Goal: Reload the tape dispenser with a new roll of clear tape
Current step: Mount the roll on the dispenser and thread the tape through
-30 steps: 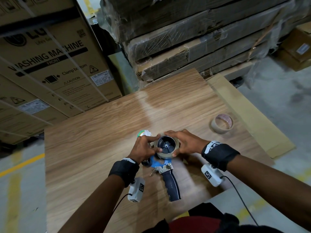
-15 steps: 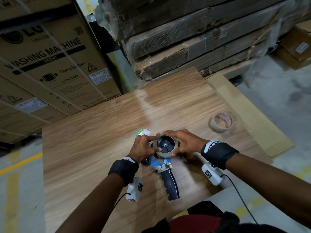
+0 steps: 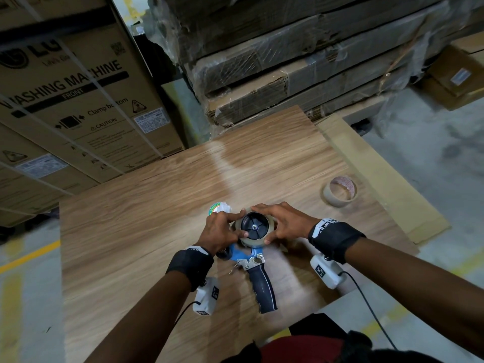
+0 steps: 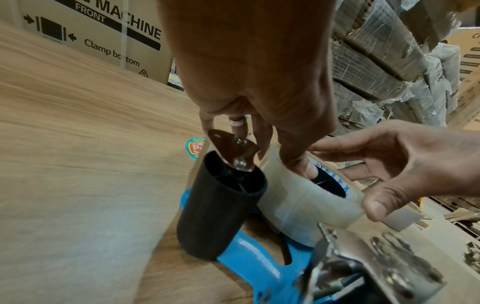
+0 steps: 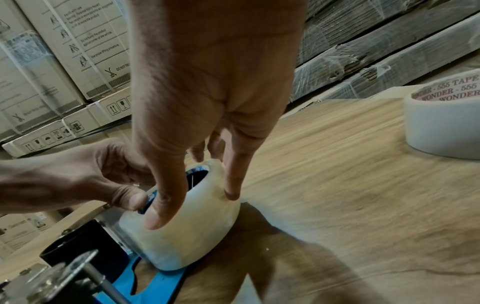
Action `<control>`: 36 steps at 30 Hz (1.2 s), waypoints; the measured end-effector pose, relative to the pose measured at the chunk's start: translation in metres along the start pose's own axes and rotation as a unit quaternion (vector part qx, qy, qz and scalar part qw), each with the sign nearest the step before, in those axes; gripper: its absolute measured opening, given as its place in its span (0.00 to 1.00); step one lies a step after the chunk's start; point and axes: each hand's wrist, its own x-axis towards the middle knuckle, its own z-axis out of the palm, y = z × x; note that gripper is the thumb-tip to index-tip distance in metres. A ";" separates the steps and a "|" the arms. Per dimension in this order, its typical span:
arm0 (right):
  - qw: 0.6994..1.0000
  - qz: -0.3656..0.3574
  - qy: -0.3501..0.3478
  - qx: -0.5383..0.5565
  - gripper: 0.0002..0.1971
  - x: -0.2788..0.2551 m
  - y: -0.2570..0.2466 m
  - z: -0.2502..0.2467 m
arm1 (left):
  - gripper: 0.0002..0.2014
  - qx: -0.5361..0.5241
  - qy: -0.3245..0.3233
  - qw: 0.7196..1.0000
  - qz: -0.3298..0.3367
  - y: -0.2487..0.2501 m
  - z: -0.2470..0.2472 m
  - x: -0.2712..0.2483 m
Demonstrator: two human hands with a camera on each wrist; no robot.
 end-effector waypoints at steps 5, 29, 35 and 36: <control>1.000 -0.006 -0.001 0.008 0.50 -0.001 0.001 0.000 | 0.32 0.047 0.008 0.999 0.018 -0.002 0.001 0.002; 0.987 0.113 0.026 -0.109 0.49 0.002 -0.032 0.020 | 0.18 0.114 0.167 0.976 0.083 -0.007 0.015 -0.038; 0.986 0.136 0.092 -0.043 0.52 -0.031 -0.039 0.046 | 0.20 0.211 0.195 0.958 -0.002 0.002 0.022 -0.063; 0.985 0.133 0.101 -0.028 0.53 -0.037 -0.040 0.049 | 0.24 0.225 0.160 0.961 -0.020 0.006 0.022 -0.064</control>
